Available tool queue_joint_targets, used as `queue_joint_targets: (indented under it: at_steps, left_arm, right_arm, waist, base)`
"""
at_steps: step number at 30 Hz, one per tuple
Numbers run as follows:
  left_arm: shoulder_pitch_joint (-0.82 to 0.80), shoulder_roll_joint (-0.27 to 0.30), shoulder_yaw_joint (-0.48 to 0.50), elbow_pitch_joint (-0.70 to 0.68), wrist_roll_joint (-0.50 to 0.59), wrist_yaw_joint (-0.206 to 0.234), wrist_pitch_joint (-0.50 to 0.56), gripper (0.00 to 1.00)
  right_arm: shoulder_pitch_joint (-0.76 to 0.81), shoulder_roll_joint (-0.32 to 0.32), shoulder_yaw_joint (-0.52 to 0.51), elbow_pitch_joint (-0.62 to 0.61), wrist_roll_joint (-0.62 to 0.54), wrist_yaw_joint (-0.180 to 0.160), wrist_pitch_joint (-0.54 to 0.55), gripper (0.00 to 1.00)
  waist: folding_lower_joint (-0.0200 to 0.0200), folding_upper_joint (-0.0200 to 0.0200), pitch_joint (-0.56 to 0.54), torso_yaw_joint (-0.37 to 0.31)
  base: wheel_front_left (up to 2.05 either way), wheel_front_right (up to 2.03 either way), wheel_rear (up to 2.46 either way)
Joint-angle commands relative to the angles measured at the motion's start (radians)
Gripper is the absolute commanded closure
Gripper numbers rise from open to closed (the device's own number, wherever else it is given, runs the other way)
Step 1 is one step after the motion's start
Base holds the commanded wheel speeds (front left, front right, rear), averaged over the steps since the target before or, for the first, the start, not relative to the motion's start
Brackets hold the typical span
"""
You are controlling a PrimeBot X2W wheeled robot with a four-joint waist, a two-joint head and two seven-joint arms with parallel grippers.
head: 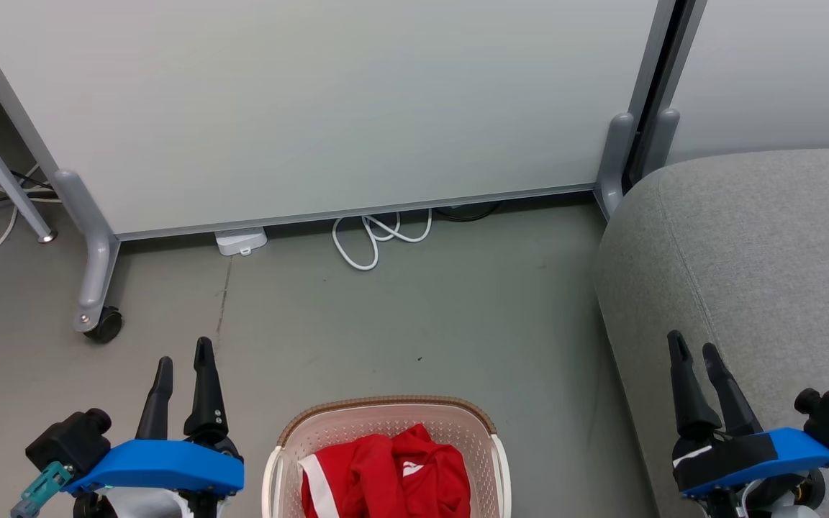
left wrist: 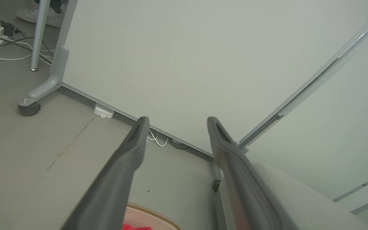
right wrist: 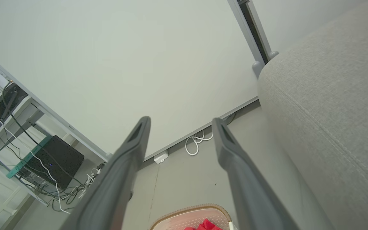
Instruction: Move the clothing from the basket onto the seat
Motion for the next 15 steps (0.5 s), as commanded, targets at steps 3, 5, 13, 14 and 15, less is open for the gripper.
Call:
queue_joint_targets:
  at_steps: [3, 5, 13, 14, 15]
  left_arm:
    - [-0.008, 0.014, -0.012, -0.013, 0.065, 0.008, -0.017, 0.0]
    - [-0.007, 0.016, -0.018, -0.013, 0.09, 0.011, -0.024, 0.0]
    - [-0.006, 0.025, -0.041, -0.012, 0.185, 0.021, -0.045, 0.0]
    - [-0.006, 0.026, -0.044, -0.012, 0.196, 0.023, -0.048, 0.0]
    - [-0.006, 0.027, -0.047, -0.012, 0.207, 0.024, -0.051, 0.0]
  right_arm:
    - [-0.012, -0.007, 0.006, -0.015, -0.068, 0.003, -0.018, 0.0]
    - [-0.012, -0.008, 0.007, -0.015, -0.096, 0.003, -0.024, 0.0]
    - [-0.012, -0.008, 0.009, -0.015, -0.197, 0.003, -0.047, 0.0]
    - [-0.013, -0.008, 0.01, -0.015, -0.209, 0.003, -0.049, 0.0]
    - [-0.014, -0.008, 0.01, -0.014, -0.221, 0.003, -0.052, 0.0]
  waist:
    - [0.0, 0.0, 0.0, 0.002]
    - [0.0, 0.0, -0.001, 0.003]
    - [0.0, 0.0, 0.001, 0.006]
    - [0.0, 0.0, 0.001, 0.006]
    - [0.0, 0.0, 0.002, 0.006]
  base:
    - [0.0, 0.0, 0.0]
    - [0.0, 0.0, 0.0]
    - [0.0, 0.0, 0.0]
    - [0.0, 0.0, 0.0]
    - [0.0, 0.0, 0.0]
